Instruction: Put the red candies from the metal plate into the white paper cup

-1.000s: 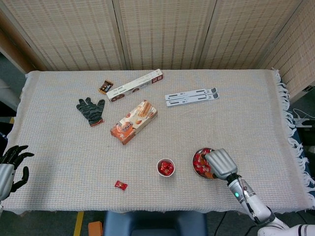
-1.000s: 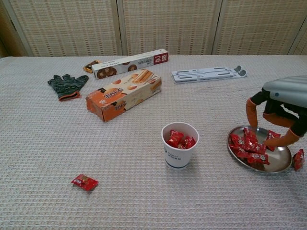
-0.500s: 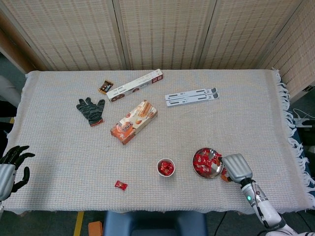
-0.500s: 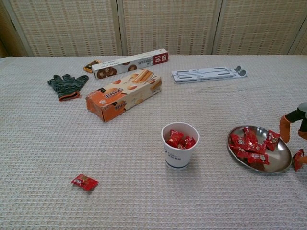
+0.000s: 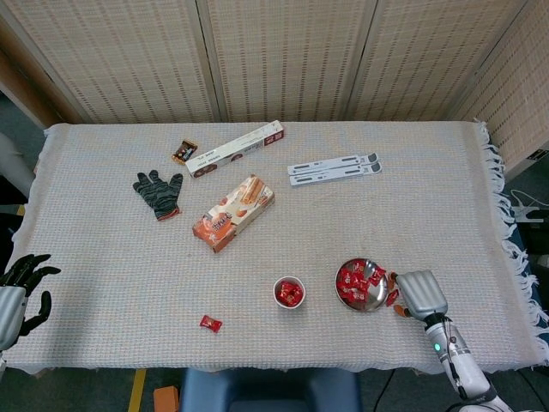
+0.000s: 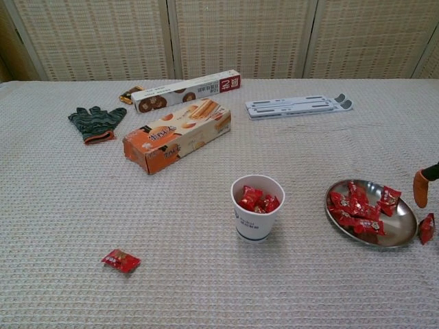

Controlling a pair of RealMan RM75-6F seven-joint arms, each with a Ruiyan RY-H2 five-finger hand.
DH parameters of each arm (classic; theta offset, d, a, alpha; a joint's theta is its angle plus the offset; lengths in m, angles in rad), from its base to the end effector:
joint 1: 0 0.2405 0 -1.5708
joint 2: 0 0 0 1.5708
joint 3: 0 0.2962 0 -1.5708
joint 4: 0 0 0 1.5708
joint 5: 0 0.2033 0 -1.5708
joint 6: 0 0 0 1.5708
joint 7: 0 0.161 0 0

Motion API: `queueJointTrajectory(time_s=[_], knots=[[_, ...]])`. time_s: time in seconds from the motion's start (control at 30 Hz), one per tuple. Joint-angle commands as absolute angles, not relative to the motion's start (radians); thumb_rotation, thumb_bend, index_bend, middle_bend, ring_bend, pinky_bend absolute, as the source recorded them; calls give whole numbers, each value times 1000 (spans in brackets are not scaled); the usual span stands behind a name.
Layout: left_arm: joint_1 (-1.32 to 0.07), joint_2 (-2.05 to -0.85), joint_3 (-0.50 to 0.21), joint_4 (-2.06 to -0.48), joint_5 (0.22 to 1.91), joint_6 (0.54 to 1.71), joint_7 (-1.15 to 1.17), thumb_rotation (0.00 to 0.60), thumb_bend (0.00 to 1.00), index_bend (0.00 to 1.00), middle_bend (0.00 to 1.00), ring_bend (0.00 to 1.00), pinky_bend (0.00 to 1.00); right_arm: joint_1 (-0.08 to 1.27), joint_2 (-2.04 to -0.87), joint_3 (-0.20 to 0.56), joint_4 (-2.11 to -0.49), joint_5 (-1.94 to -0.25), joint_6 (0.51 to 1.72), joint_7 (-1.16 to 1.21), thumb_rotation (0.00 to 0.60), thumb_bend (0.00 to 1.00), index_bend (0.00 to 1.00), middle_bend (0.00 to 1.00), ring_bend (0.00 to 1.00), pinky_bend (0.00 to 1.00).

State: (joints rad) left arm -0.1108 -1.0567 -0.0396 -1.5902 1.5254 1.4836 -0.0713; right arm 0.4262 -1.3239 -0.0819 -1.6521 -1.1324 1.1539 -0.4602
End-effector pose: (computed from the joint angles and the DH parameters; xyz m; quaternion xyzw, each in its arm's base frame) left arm -0.3434 0.2079 0.2040 -0.6090 -0.3736 -0.3947 0.5778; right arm -0.3145 -0.2642 0.0487 0.7309 -0.4070 0.2140 0.5043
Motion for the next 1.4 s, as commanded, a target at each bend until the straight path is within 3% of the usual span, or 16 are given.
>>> queueJointTrajectory(time_s=[0.03, 0.77, 1.4], knots=[[-111, -1056, -39, -1590, 1526, 1484, -72, 600, 621, 294, 132, 93, 302, 415, -1331, -77, -1644, -1128, 1161, -462, 600, 116, 466, 874, 777, 974], [-111, -1055, -37, -1590, 1530, 1484, -75, 600, 619, 294, 132, 93, 302, 371, -1424, -23, -1488, -1142, 1110, -341, 600, 115, 489, 880, 784, 978], [-111, -1055, -36, -1590, 1530, 1482, -76, 600, 620, 294, 133, 93, 302, 358, -1456, -14, -1414, -1229, 1070, -218, 600, 116, 587, 903, 807, 996]])
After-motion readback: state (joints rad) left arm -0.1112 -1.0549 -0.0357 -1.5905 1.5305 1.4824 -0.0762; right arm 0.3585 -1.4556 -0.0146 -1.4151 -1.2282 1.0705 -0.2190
